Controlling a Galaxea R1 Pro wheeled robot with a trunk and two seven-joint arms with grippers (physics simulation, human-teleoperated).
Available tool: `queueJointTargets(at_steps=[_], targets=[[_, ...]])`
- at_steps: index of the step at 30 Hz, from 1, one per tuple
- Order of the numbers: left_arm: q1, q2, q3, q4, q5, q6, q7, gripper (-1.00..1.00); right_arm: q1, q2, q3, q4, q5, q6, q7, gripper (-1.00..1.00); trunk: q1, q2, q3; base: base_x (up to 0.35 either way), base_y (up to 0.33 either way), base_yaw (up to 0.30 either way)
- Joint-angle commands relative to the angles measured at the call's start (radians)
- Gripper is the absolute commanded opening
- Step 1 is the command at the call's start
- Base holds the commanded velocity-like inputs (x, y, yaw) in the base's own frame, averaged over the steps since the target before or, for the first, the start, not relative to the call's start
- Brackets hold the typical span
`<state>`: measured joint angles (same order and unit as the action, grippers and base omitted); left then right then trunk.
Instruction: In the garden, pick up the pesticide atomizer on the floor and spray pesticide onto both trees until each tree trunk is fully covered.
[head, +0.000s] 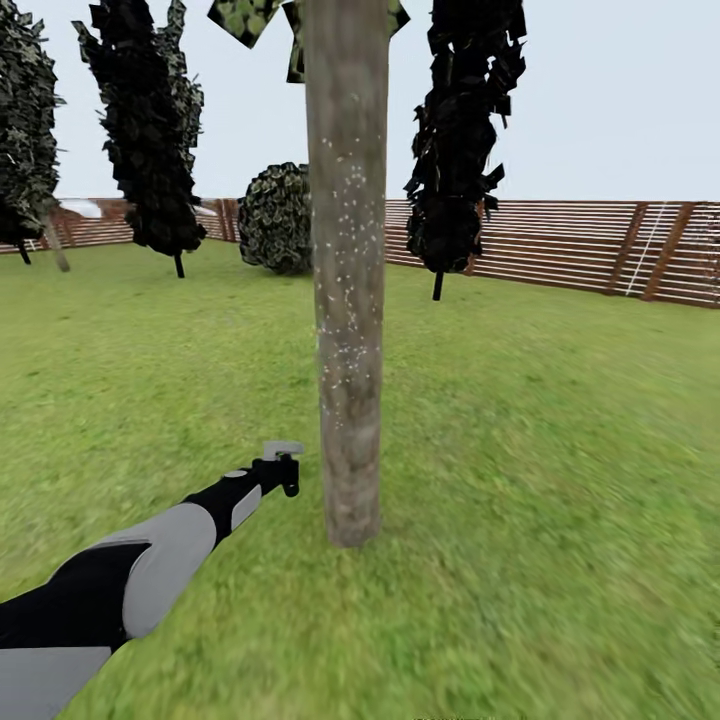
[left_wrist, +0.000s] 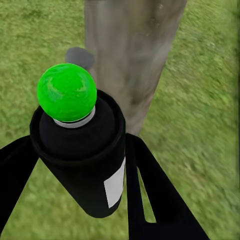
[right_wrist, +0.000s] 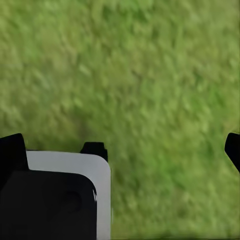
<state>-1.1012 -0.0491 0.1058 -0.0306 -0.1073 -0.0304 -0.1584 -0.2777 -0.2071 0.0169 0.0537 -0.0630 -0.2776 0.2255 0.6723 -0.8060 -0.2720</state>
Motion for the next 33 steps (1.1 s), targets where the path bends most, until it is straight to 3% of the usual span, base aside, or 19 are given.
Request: queueJointTargets(at_steps=[1, 33], targets=[[0.000, 0.000, 0.000, 0.000, -0.002, 0.000, 0.003, -1.00, 0.000, 0.000, 0.000, 0.000, 0.000, 0.000, 0.000, 1.00, 0.000, 0.000, 0.000, 0.000, 0.350, -0.285], [0.000, 0.000, 0.000, 0.000, -0.002, 0.001, 0.003, -1.00, 0.000, 0.000, 0.000, 0.000, 0.000, 0.000, 0.000, 1.00, 0.000, 0.000, 0.015, 0.000, 0.350, -0.236]])
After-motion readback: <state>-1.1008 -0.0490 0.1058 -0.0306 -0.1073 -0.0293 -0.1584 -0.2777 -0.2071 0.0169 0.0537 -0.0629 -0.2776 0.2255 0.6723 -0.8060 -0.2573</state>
